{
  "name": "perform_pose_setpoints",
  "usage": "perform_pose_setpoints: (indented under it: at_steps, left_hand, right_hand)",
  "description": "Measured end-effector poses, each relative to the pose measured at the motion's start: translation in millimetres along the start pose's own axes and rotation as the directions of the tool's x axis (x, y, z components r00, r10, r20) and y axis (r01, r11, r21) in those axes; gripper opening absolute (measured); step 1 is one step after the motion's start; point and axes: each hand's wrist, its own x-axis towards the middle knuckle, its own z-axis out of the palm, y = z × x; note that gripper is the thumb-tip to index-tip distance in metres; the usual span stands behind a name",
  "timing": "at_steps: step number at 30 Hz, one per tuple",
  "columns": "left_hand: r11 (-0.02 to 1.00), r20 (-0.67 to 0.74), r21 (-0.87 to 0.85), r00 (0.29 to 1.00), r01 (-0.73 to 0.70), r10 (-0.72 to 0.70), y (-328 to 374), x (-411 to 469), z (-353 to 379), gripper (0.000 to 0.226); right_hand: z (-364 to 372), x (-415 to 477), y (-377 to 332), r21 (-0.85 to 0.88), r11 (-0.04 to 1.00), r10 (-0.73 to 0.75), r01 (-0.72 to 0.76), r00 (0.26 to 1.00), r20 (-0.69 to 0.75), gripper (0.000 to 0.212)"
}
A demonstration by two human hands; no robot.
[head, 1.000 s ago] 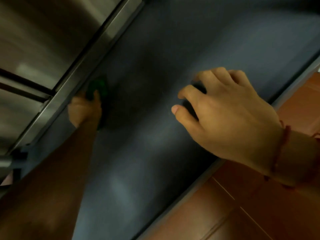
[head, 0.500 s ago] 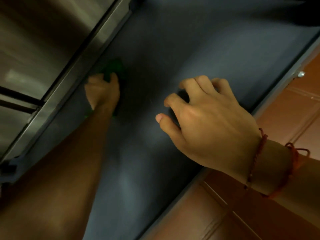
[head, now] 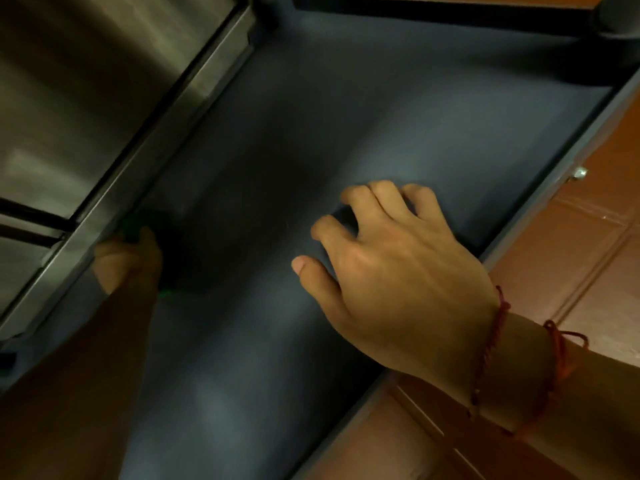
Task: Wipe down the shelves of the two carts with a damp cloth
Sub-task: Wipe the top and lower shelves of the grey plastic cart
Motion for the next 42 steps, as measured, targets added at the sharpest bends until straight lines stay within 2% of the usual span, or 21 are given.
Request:
perform_pose_setpoints:
  at_steps: [3, 5, 7, 9, 12, 15, 17, 20, 21, 24, 26, 28, 30, 32, 35, 39, 40, 42]
  left_hand:
    - [0.997, 0.039, -0.063, 0.998, -0.044, 0.046, 17.0, -14.4, -1.4, 0.051]
    - [0.985, 0.071, -0.103, 0.987, -0.136, 0.144, 34.1, -34.2, -1.8, 0.047]
    - [0.953, 0.117, -0.159, 0.953, -0.258, 0.278, 46.0, -63.1, -7.0, 0.039]
    - [0.903, 0.147, -0.215, 0.902, -0.371, 0.406, 47.9, -96.6, -14.5, 0.042]
    - [0.885, 0.263, -0.198, 0.847, -0.422, 0.463, 38.1, -138.0, -29.3, 0.052]
    - [0.853, 0.294, -0.186, 0.801, -0.488, 0.522, 27.4, -158.5, -41.4, 0.042]
    - [0.86, 0.284, -0.157, 0.812, -0.485, 0.51, 25.4, -154.0, -44.3, 0.039]
    - [0.936, 0.221, -0.147, 0.912, -0.32, 0.346, 31.4, -143.1, -39.7, 0.031]
    - [0.943, 0.186, -0.133, 0.927, -0.306, 0.327, 34.0, -142.9, -37.3, 0.028]
    - [0.932, 0.18, -0.105, 0.915, -0.346, 0.36, 36.6, -154.5, -35.1, 0.028]
    - [0.862, 0.204, -0.202, 0.84, -0.465, 0.502, 33.7, -171.6, -39.1, 0.04]
    - [0.744, 0.223, -0.334, 0.718, -0.579, 0.659, 32.0, -196.7, -46.1, 0.048]
    - [0.614, 0.222, -0.439, 0.583, -0.656, 0.782, 33.4, -218.9, -54.1, 0.044]
    - [0.499, 0.169, -0.49, 0.484, -0.715, 0.859, 37.8, -230.4, -57.3, 0.039]
    - [0.382, 0.089, -0.48, 0.39, -0.789, 0.917, 43.4, -230.0, -51.3, 0.041]
    - [0.346, 0.072, -0.405, 0.347, -0.846, 0.935, 52.2, -215.5, -38.4, 0.038]
    - [0.365, 0.082, -0.394, 0.363, -0.844, 0.928, 55.2, -206.4, -34.0, 0.039]
    - [0.459, 0.122, -0.348, 0.446, -0.817, 0.886, 63.0, -180.8, -22.9, 0.044]
  right_hand:
    - [1.4, 0.1, -2.4, -0.018, 1.0, -0.014, 0.014, 1.0, 0.014, 0.056]
    - [0.3, 0.9, -2.0, -0.033, 0.999, -0.016, 0.017, 1.0, 0.004, 0.056]
    - [-0.8, 0.8, -1.5, -0.05, 0.998, -0.025, 0.025, 1.0, -0.007, 0.056]
    - [-1.2, 0.3, -0.2, -0.054, 0.998, -0.036, 0.036, 0.999, -0.008, 0.057]
    - [-4.8, 1.6, 1.0, 0.002, 0.998, -0.056, 0.056, 0.998, 0.002, 0.057]
    - [-13.4, 5.5, 15.8, -0.007, 0.997, -0.074, 0.073, 0.993, -0.089, 0.046]
    - [-20.9, 8.9, 39.4, -0.111, 0.992, -0.082, 0.066, 0.986, -0.142, 0.044]
    - [-21.5, 7.0, 65.2, -0.189, 0.982, -0.035, 0.001, 0.984, -0.176, 0.05]
    - [-20.2, 7.7, 65.9, -0.184, 0.983, -0.03, -0.004, 0.983, -0.181, 0.05]
    - [-19.1, 9.1, 60.5, -0.141, 0.99, -0.011, -0.016, 0.982, -0.191, 0.049]
    - [-18.6, 9.1, 62.4, -0.133, 0.991, -0.013, -0.015, 0.978, -0.21, 0.05]
    - [-16.6, 8.4, 64.0, -0.133, 0.991, -0.017, -0.013, 0.975, -0.22, 0.051]
    - [-15.9, 8.5, 63.1, -0.132, 0.991, -0.015, -0.015, 0.974, -0.224, 0.052]
    - [-18.0, 8.9, 62.2, -0.143, 0.99, -0.032, 0.0, 0.975, -0.221, 0.053]
    - [-18.6, 9.0, 63.9, -0.135, 0.991, -0.046, 0.014, 0.971, -0.234, 0.053]
    - [-26.8, 16.2, 72.0, -0.034, 0.997, -0.079, 0.073, 0.97, -0.228, 0.043]
    - [-30.3, 21.4, 78.9, -0.072, 0.994, -0.1, 0.085, 0.966, -0.237, 0.041]
    - [-36.4, 31.7, 97.8, -0.18, 0.983, -0.085, 0.038, 0.962, -0.26, 0.043]
